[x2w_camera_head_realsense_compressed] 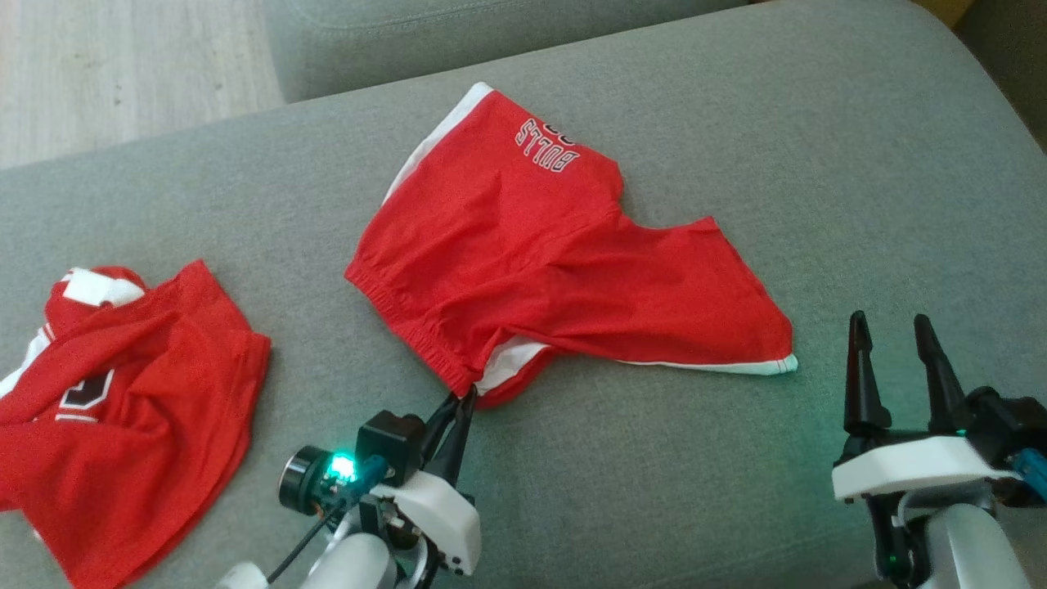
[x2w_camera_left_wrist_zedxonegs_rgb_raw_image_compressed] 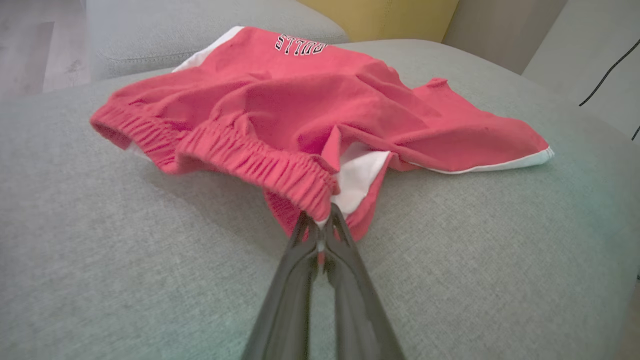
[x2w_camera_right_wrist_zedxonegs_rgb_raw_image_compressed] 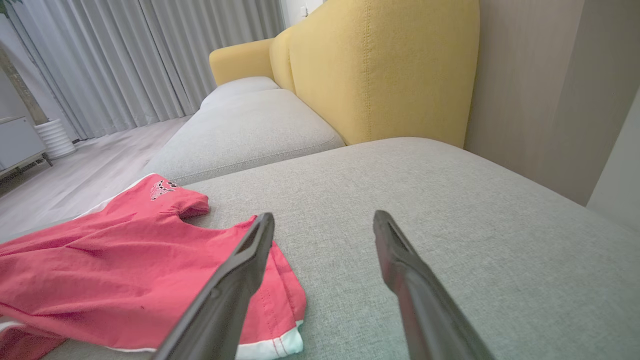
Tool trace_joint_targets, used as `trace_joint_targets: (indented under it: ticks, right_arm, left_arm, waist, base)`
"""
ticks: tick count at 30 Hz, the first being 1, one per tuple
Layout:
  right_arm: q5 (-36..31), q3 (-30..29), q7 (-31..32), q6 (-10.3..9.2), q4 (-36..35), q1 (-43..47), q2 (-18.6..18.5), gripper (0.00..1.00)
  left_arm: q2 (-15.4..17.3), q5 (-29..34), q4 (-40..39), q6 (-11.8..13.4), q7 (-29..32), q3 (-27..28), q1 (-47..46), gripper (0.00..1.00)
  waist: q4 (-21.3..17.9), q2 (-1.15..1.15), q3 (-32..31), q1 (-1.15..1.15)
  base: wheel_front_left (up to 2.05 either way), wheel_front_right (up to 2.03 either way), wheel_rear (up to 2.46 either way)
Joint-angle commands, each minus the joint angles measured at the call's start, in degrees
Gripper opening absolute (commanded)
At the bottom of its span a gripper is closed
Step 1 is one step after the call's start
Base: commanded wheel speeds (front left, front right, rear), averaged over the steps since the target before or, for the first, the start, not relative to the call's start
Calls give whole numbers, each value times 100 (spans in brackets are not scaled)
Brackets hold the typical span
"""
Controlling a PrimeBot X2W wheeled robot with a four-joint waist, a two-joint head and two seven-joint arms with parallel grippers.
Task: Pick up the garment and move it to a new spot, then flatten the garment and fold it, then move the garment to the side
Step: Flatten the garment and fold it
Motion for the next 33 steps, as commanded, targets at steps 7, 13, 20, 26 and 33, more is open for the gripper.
trace_joint_targets:
  ticks: [7,13,20,26,33]
  right_arm:
    - [-26,275,141,-4,103,-188,-36,100]
    - [-187,302,535,-4,595,-243,-36,100]
    - [-478,225,821,-4,1146,-454,-36,100]
    - [-706,199,906,-4,1511,-698,-36,100]
    - [-876,215,1054,-4,1848,-866,-36,100]
  left_arm:
    - [188,88,-446,150,-196,143,-128,0]
    - [291,203,-686,201,-169,59,-133,0]
    - [351,240,-904,254,-104,10,-140,0]
    - [401,257,-1018,272,-69,-21,-176,0]
    - [427,264,-1069,293,-29,-66,-215,0]
  waist:
    - [97,0,-126,0]
    - [206,0,-171,0]
    - [312,0,-108,0]
    - [374,0,-24,0]
    - [435,0,17,0]
  base:
    - [0,0,0]
    - [0,0,0]
    - [0,0,0]
    - [0,0,0]
    - [0,0,0]
